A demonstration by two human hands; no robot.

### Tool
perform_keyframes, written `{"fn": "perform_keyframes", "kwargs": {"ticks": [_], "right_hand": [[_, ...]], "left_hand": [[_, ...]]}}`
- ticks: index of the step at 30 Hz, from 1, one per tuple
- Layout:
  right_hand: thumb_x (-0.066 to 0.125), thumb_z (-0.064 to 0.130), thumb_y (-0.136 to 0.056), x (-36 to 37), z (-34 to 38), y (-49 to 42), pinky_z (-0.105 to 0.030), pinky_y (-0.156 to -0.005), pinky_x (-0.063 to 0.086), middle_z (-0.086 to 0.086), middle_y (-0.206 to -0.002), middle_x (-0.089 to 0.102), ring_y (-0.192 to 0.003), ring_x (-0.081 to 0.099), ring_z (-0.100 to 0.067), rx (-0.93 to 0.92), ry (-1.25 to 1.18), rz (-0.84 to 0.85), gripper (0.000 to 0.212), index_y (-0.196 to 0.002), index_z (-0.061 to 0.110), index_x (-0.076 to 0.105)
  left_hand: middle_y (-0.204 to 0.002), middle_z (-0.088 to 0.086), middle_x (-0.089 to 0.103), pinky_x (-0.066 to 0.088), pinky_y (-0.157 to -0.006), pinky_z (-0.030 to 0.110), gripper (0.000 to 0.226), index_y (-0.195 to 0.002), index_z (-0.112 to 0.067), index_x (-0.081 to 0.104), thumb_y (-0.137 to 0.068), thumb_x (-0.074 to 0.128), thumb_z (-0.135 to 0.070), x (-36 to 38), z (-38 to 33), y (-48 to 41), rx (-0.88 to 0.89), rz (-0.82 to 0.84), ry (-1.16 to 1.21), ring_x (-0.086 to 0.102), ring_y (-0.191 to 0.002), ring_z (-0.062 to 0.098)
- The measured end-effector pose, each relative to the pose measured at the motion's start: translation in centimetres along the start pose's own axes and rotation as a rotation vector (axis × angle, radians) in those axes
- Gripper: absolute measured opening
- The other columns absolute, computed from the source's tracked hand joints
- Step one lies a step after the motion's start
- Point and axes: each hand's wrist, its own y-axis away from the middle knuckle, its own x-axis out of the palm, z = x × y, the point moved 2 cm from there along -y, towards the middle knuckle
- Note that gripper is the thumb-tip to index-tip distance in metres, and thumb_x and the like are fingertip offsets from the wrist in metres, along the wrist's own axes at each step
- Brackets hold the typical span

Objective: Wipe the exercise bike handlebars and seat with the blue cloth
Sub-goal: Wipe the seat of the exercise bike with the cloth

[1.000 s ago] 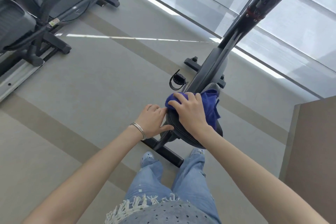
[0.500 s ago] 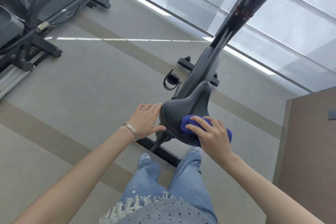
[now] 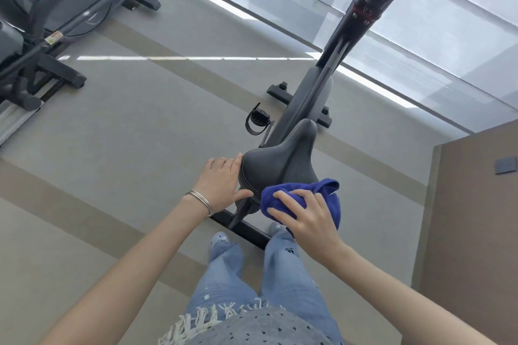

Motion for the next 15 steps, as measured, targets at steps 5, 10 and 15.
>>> {"fn": "perform_keyframes", "kwargs": {"ticks": [5, 10, 15], "right_hand": [[0.056, 0.009, -0.079, 0.1, -4.7, -4.1, -0.037, -0.067, 0.05, -0.001, -0.112, 0.068, -0.08, 0.062, -0.032, 0.017, -0.042, -0.032, 0.029, -0.096, 0.027, 0.07], [0.064, 0.017, -0.081, 0.7, -10.6, -10.1, -0.043, -0.084, 0.037, -0.002, -0.132, 0.054, -0.102, 0.05, -0.034, 0.232, -0.003, 0.266, 0.039, -0.118, 0.028, 0.06], [0.049, 0.034, -0.09, 1.4, -11.1, -10.0, -0.045, -0.087, 0.035, 0.0, -0.14, 0.04, -0.115, 0.039, -0.035, 0.213, -0.066, 0.29, 0.038, -0.128, 0.034, 0.048]], "left_hand": [[-0.141, 0.007, 0.043, 0.029, -0.106, 0.038, 0.093, -0.147, -0.004, 0.008, -0.085, 0.037, -0.068, -0.2, -0.8, 0.3, -0.04, 0.009, 0.011, 0.04, -0.127, 0.024], [-0.141, 0.007, 0.042, 0.028, -0.108, 0.039, 0.091, -0.147, -0.004, 0.006, -0.087, 0.036, -0.066, -0.7, -1.6, 0.8, -0.091, 0.015, -0.014, 0.037, -0.129, 0.024], [-0.141, 0.005, 0.043, 0.029, -0.108, 0.037, 0.085, -0.147, -0.008, 0.008, -0.088, 0.035, -0.063, -1.1, -2.6, 1.6, -0.214, -0.001, -0.075, 0.038, -0.129, 0.023]]}}
